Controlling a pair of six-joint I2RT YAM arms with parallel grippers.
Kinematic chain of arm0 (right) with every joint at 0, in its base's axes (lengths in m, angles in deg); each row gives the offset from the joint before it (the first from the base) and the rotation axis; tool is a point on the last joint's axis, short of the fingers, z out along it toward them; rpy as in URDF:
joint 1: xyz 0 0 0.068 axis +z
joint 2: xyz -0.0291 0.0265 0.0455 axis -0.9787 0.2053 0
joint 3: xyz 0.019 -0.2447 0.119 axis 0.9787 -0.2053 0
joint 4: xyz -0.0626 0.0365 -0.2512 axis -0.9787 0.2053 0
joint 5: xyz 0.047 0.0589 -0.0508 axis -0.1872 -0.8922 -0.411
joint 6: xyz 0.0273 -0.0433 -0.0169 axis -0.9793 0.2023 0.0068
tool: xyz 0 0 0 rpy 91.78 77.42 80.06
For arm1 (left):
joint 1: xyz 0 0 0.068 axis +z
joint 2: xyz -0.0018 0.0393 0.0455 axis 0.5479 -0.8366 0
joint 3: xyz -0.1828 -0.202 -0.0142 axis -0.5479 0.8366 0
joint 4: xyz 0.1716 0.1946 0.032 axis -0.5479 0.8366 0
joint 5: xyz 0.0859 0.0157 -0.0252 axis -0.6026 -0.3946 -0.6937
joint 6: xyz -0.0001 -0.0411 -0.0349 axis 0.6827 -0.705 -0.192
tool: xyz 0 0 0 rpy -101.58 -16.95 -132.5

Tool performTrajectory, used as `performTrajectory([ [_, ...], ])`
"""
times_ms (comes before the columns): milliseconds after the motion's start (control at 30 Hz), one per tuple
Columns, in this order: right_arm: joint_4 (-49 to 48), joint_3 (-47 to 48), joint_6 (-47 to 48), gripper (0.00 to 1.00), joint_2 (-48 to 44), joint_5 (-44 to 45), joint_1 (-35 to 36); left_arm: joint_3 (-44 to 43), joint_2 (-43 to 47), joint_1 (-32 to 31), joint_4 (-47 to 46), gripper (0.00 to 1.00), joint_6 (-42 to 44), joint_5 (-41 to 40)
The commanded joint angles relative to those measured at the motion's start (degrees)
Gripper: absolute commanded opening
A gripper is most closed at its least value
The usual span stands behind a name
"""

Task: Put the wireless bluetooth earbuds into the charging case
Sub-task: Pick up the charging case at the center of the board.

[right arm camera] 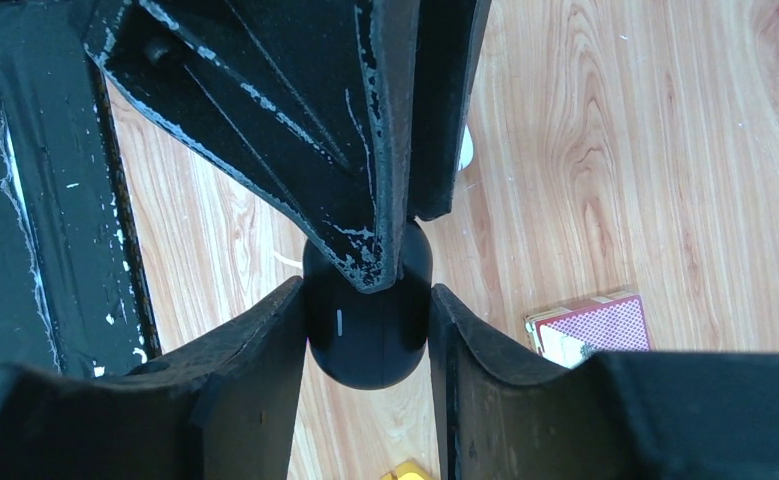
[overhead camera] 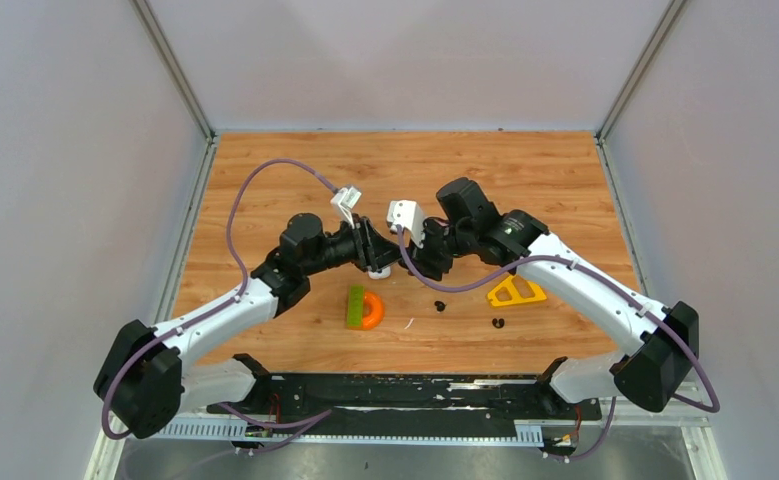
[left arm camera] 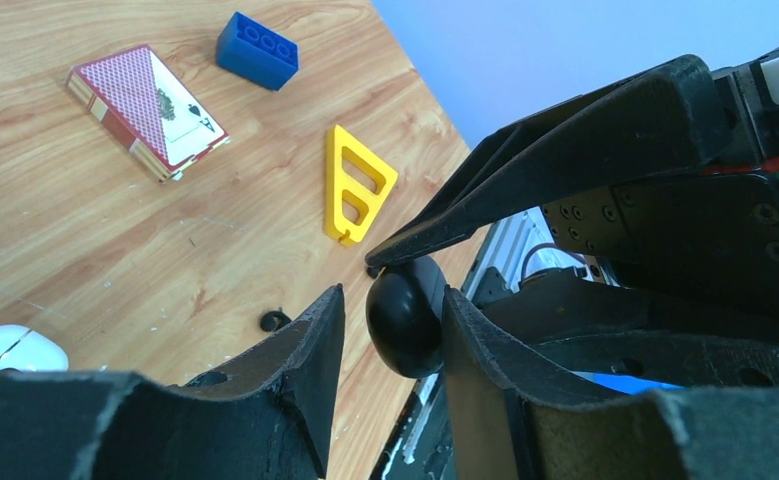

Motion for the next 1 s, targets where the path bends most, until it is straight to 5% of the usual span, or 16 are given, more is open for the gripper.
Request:
performTrajectory([
  [0,-1.09,3.23,1.07,0.37,0.15,0.31,0.12,-2.27,-1.12,-0.3,2.14,0.47,0.75,2.0],
  [733,-1.39,3.86,1.71,0.38,1.45,2.32,1.39,-3.6,-4.02,-0.52,3.87,0.43,-0.16,5.73],
  [900,-0.42,4.37,1.51,0.51,1.35,1.42,1.33,-2.68,-3.45,-0.52,3.14,0.27,1.84,6.05],
  [967,0.87,5.37,-0.07,0.66,1.37,0.52,0.88,-1.59,-2.82,-0.6,1.74,0.22,3.76,6.77],
])
